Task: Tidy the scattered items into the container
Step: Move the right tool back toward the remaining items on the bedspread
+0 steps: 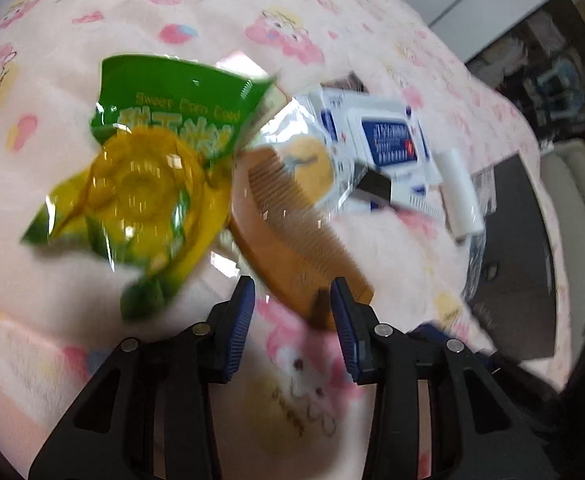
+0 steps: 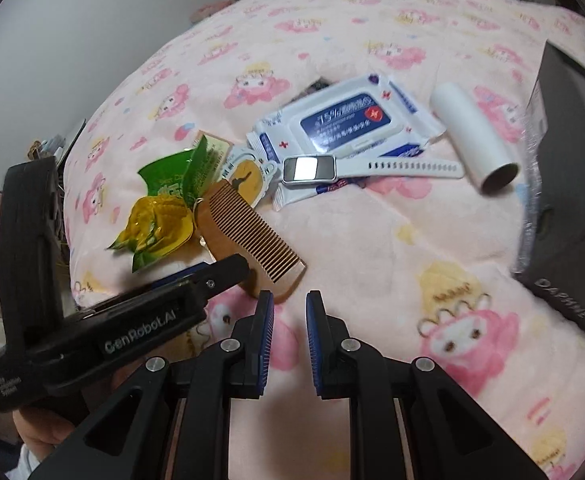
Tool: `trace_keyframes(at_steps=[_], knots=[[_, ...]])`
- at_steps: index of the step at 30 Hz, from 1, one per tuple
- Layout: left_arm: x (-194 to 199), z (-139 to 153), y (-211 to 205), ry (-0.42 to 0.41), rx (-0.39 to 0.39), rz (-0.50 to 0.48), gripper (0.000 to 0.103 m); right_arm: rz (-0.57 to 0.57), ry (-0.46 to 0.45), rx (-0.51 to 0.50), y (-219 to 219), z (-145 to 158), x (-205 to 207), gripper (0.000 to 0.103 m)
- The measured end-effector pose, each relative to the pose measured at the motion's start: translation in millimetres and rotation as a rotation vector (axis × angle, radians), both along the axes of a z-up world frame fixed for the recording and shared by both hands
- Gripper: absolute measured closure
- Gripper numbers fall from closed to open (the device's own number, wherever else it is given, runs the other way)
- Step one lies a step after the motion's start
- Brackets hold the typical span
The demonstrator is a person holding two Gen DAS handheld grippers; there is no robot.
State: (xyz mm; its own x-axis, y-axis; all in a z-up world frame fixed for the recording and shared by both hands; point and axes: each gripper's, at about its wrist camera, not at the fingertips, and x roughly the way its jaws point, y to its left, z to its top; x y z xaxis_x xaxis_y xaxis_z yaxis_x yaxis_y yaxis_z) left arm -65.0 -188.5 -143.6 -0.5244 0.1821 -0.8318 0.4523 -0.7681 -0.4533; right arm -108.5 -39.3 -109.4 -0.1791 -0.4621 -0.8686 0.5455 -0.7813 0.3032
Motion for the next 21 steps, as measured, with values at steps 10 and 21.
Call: trace_keyframes(at_steps=[10,21], knots=[[-17,-9,3,-0.014,-0.087,0.004,0.065,-0.034,-0.121,-0.036,-19,-38,-15,0.082],[-10,-6,16,0.058,0.104,-0.154,0.073,-0.086,-0.064,-0.043,5,-16,-1,0.076]])
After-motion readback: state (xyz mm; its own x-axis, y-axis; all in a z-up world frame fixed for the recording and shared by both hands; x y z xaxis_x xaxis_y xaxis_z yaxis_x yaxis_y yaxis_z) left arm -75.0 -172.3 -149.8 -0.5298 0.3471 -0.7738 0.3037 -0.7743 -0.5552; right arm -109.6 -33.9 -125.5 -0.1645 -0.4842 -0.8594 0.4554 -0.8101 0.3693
